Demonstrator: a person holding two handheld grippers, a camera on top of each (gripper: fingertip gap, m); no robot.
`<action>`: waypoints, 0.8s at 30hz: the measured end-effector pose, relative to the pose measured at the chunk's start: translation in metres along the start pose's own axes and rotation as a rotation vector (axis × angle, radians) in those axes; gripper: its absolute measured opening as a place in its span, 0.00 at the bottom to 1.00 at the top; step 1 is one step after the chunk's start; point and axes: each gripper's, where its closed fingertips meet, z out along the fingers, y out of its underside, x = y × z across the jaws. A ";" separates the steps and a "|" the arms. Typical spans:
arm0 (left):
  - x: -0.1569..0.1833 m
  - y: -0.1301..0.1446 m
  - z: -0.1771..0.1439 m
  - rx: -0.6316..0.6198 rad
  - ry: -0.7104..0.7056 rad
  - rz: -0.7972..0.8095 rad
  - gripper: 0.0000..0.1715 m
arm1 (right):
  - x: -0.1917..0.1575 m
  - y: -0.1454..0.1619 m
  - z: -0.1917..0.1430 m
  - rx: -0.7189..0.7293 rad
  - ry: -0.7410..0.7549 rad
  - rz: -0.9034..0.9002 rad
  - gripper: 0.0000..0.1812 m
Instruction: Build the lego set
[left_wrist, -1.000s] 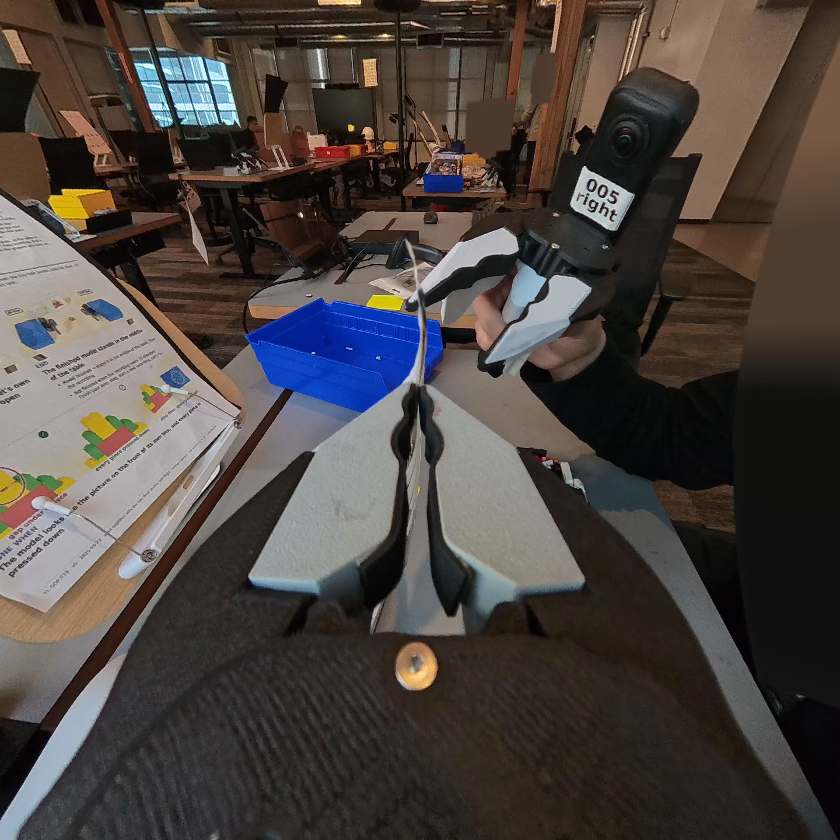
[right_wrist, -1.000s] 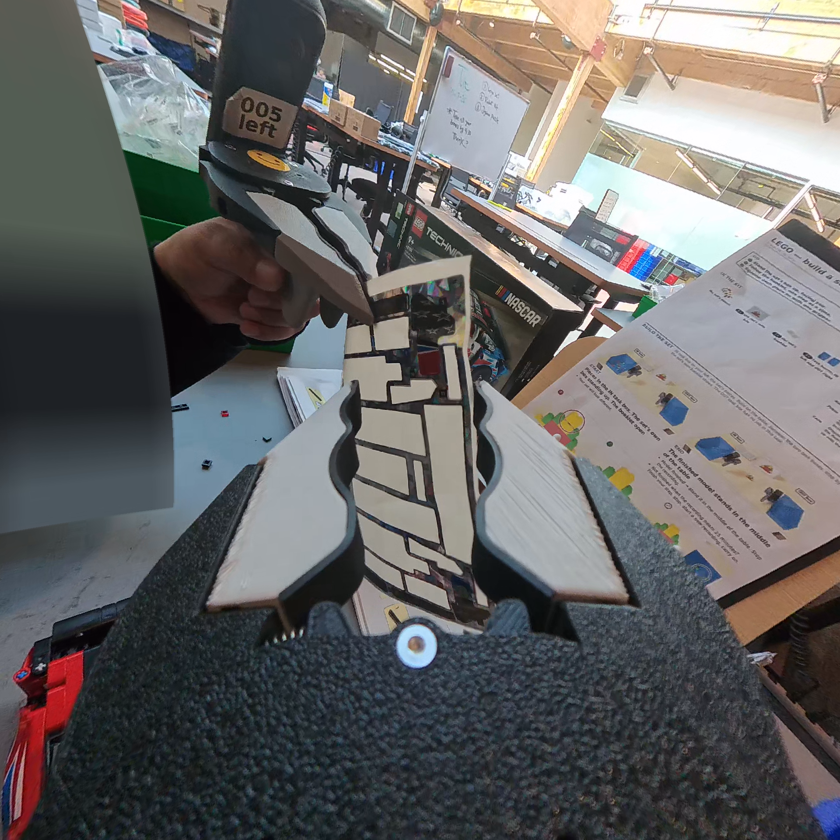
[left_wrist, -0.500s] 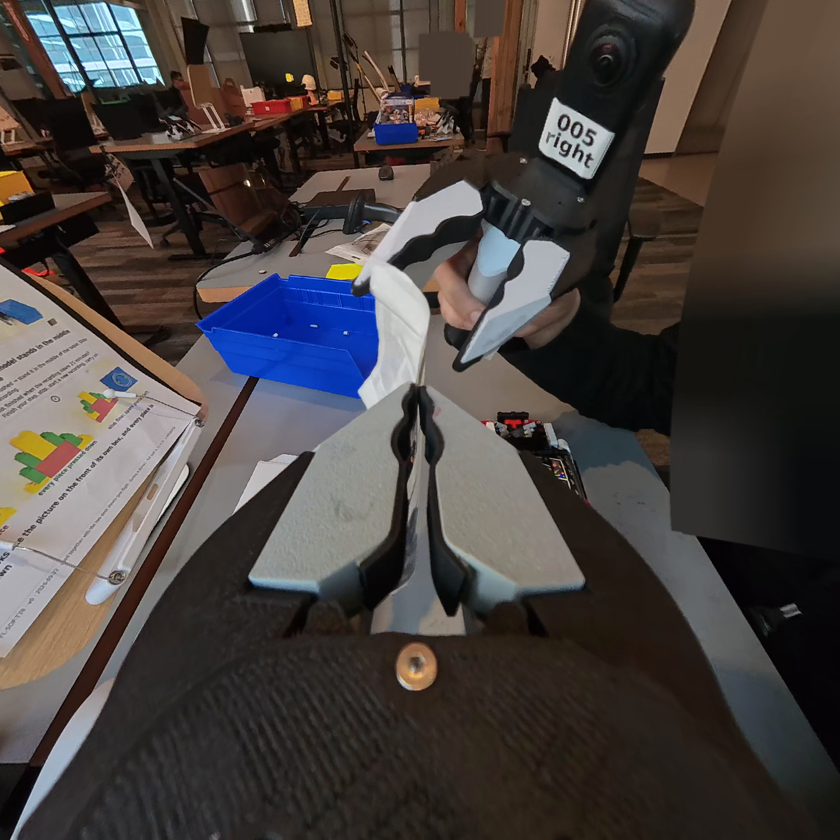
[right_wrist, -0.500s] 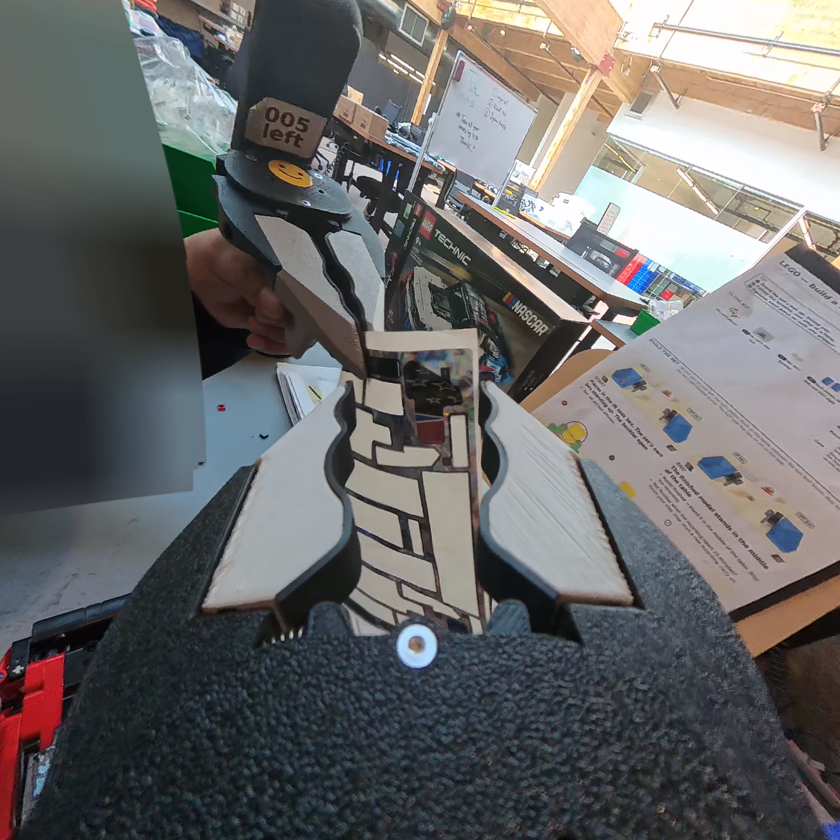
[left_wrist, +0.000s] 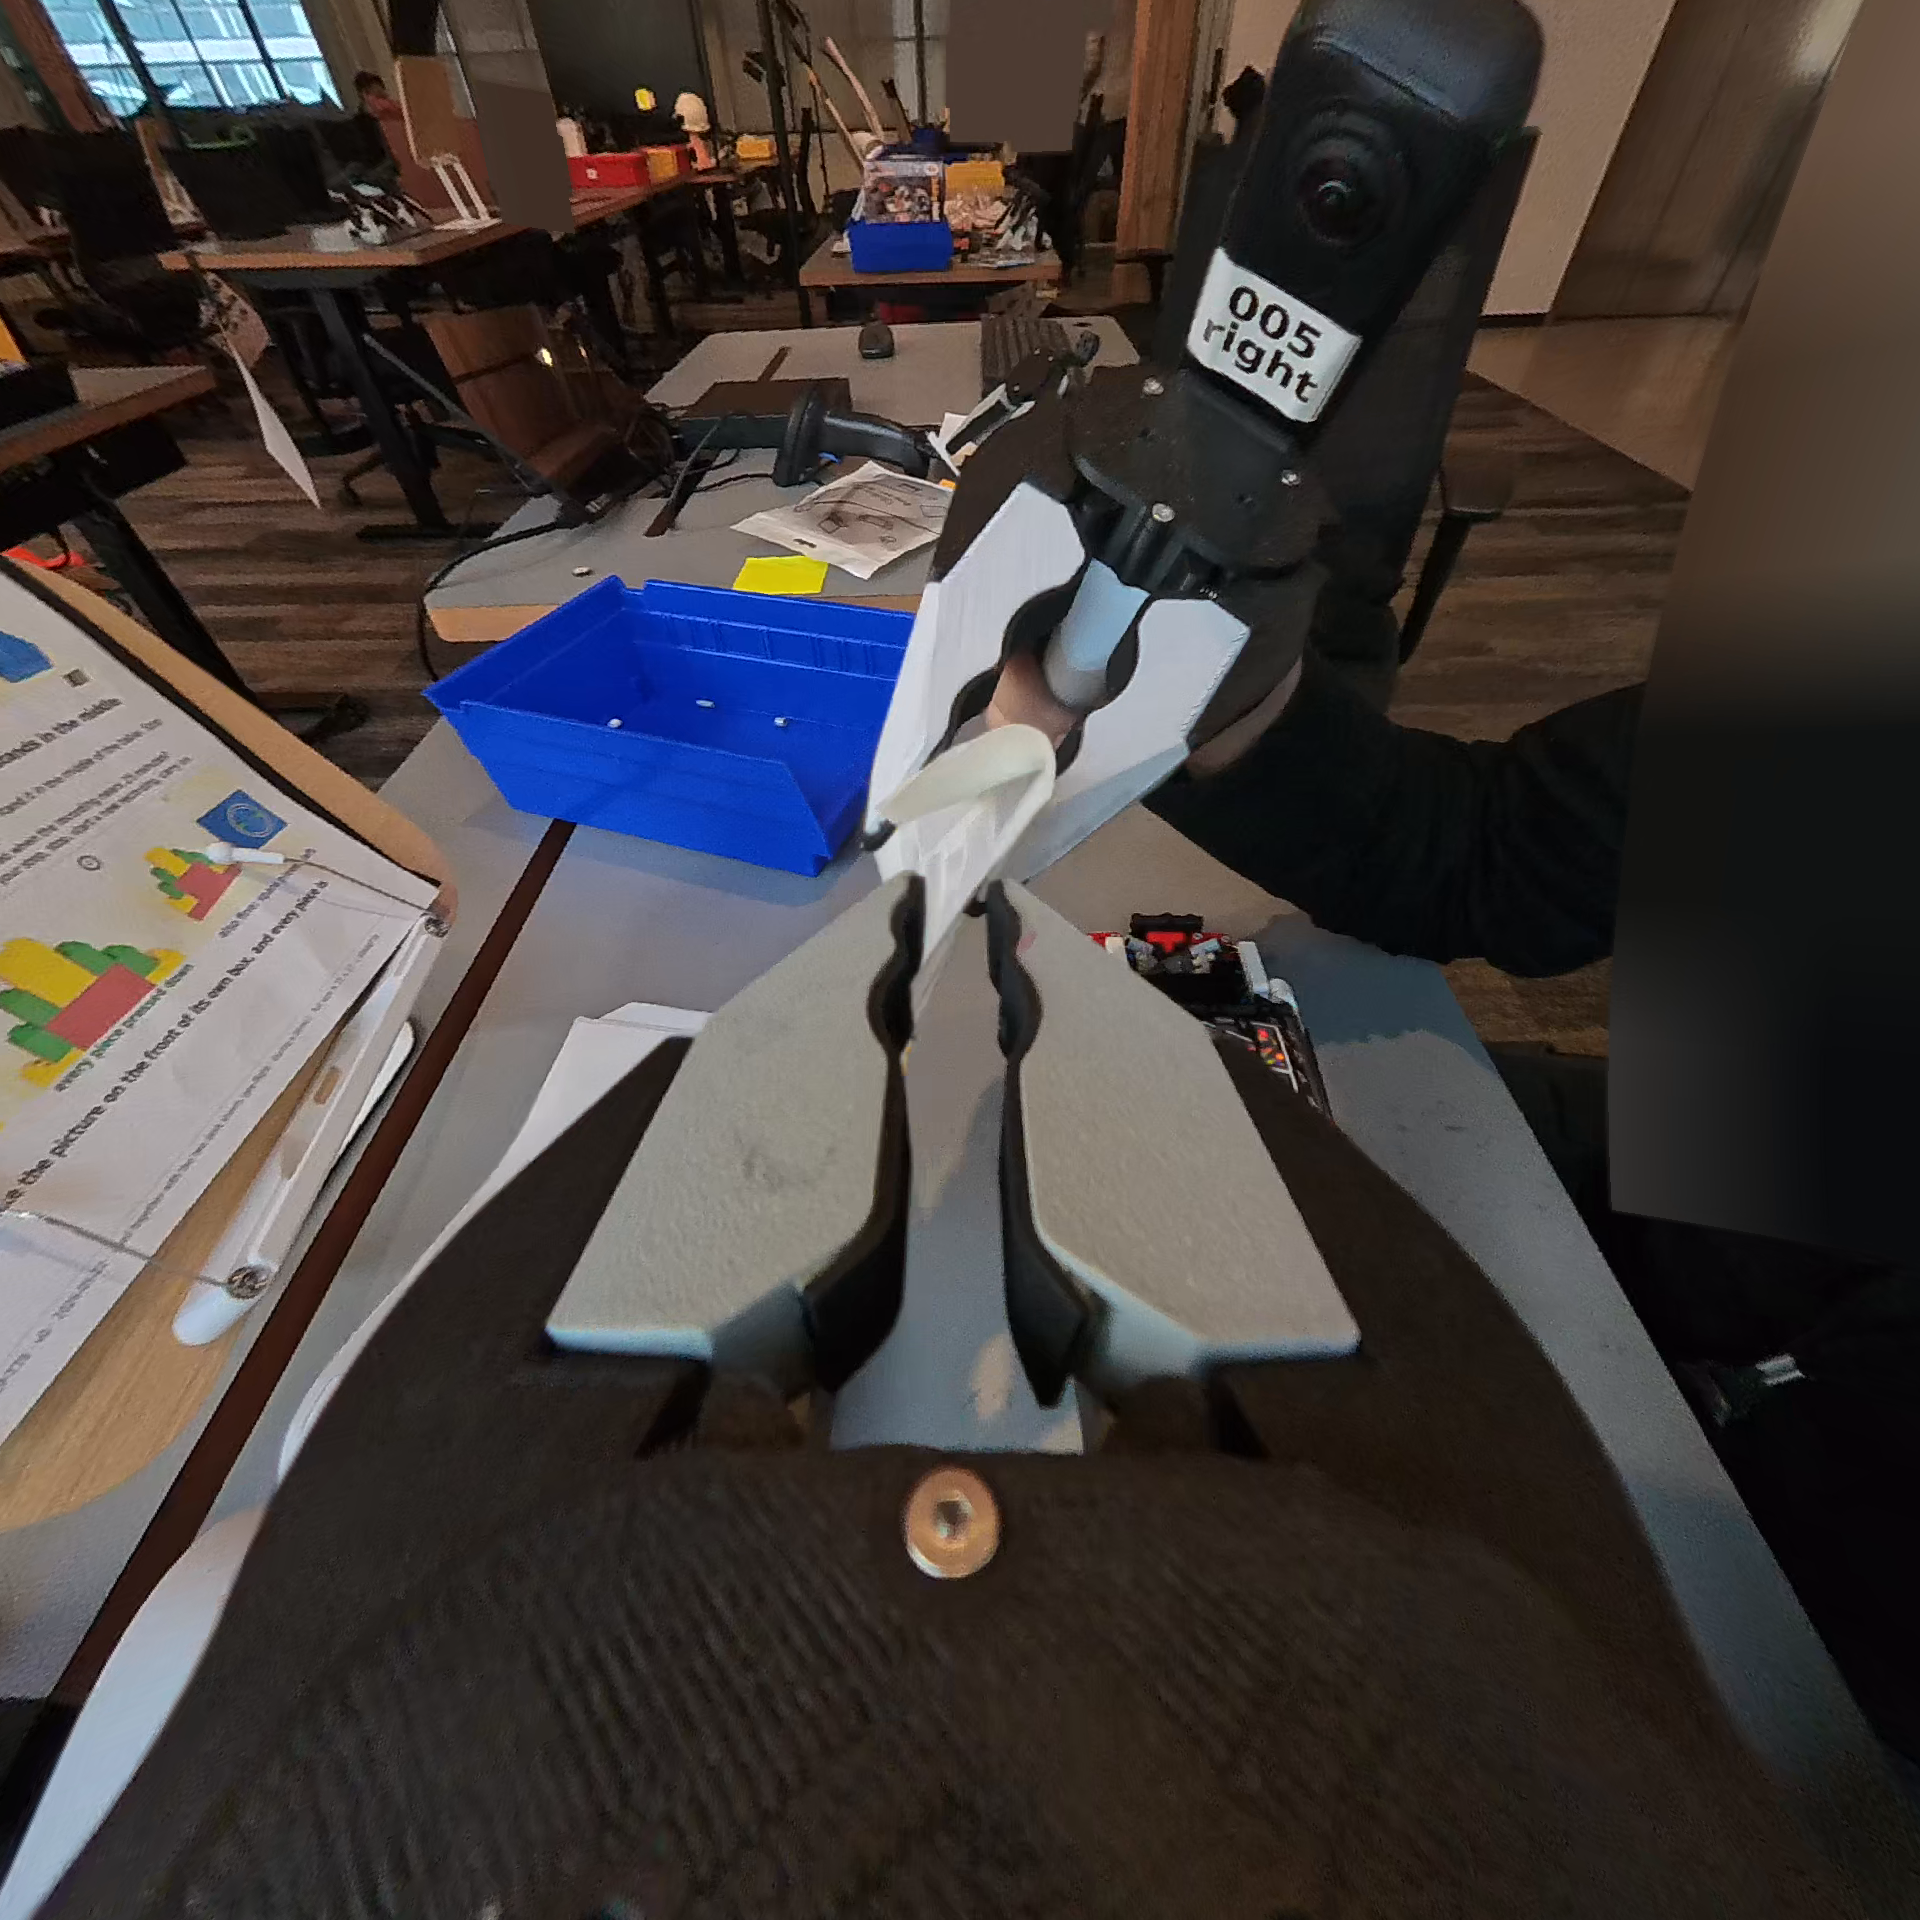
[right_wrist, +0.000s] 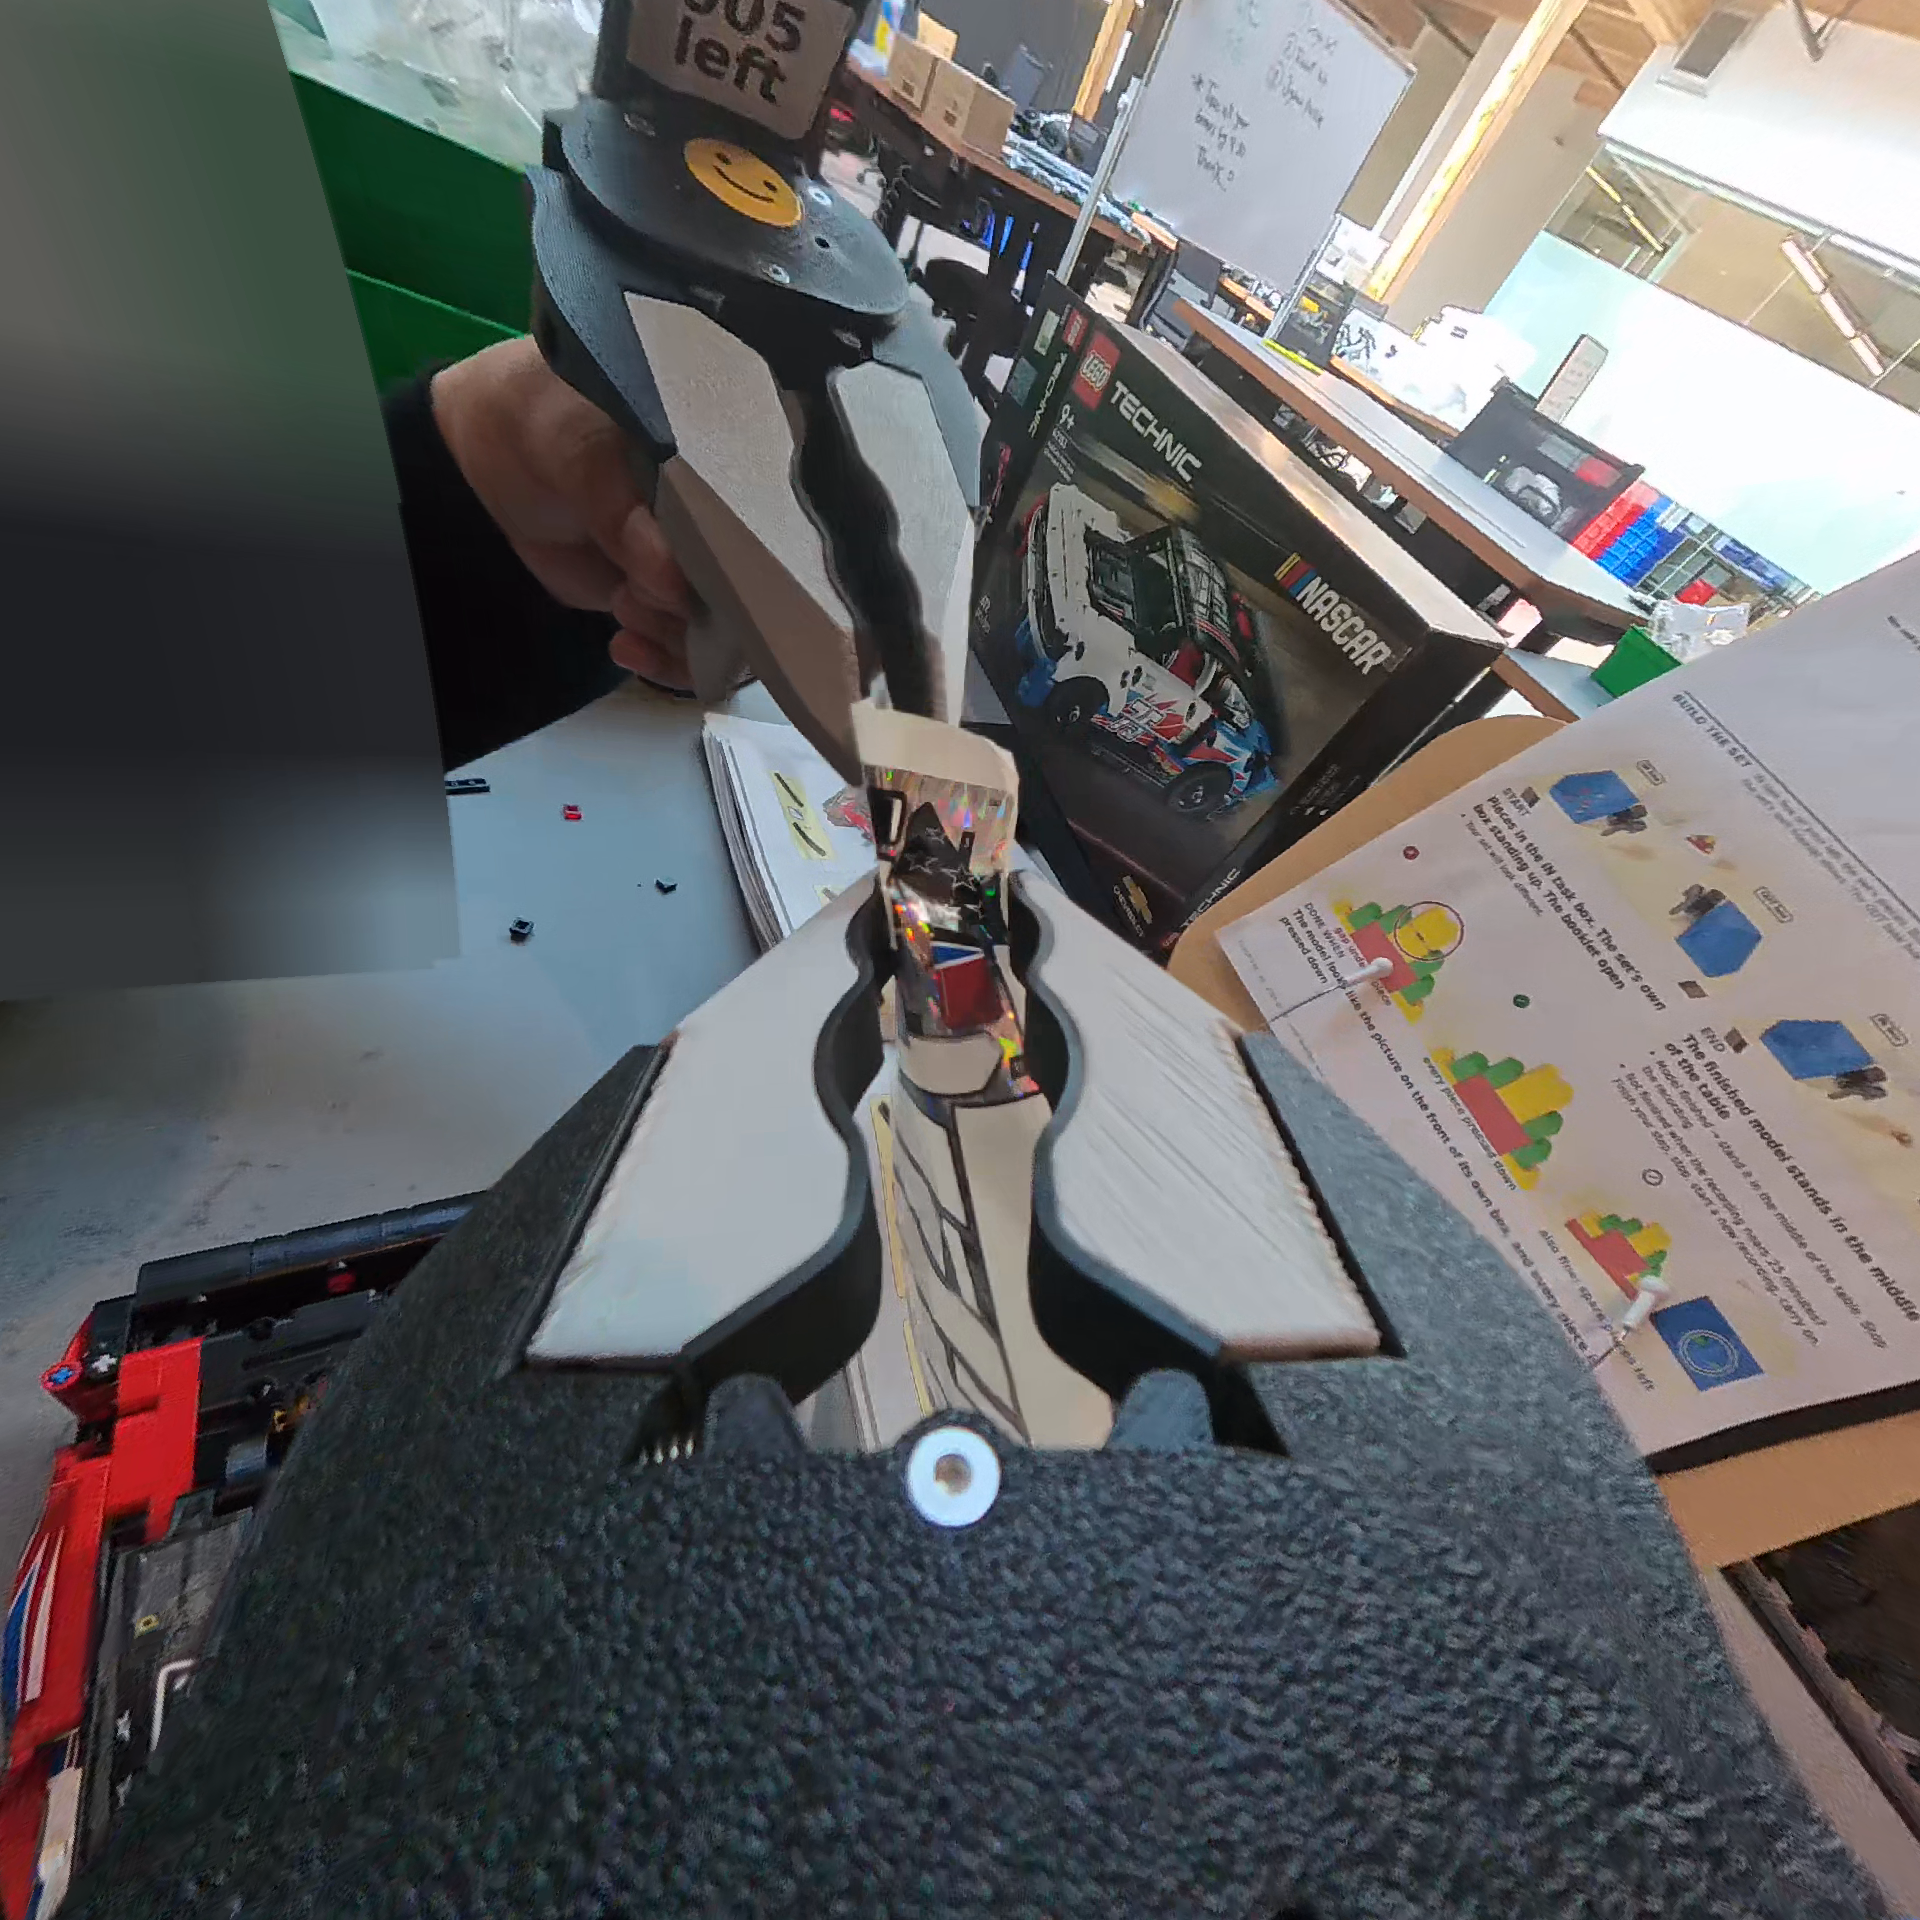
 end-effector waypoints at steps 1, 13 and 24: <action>-0.001 -0.002 -0.004 0.011 -0.010 0.001 0.08 | 0.002 0.002 0.000 -0.011 0.010 0.000 0.11; 0.024 0.015 0.007 -0.100 0.015 0.251 0.21 | -0.017 0.022 0.004 -0.139 -0.042 -0.151 0.03; 0.034 0.025 0.014 -0.095 0.107 0.303 0.06 | -0.044 0.028 0.004 -0.145 -0.188 -0.163 0.01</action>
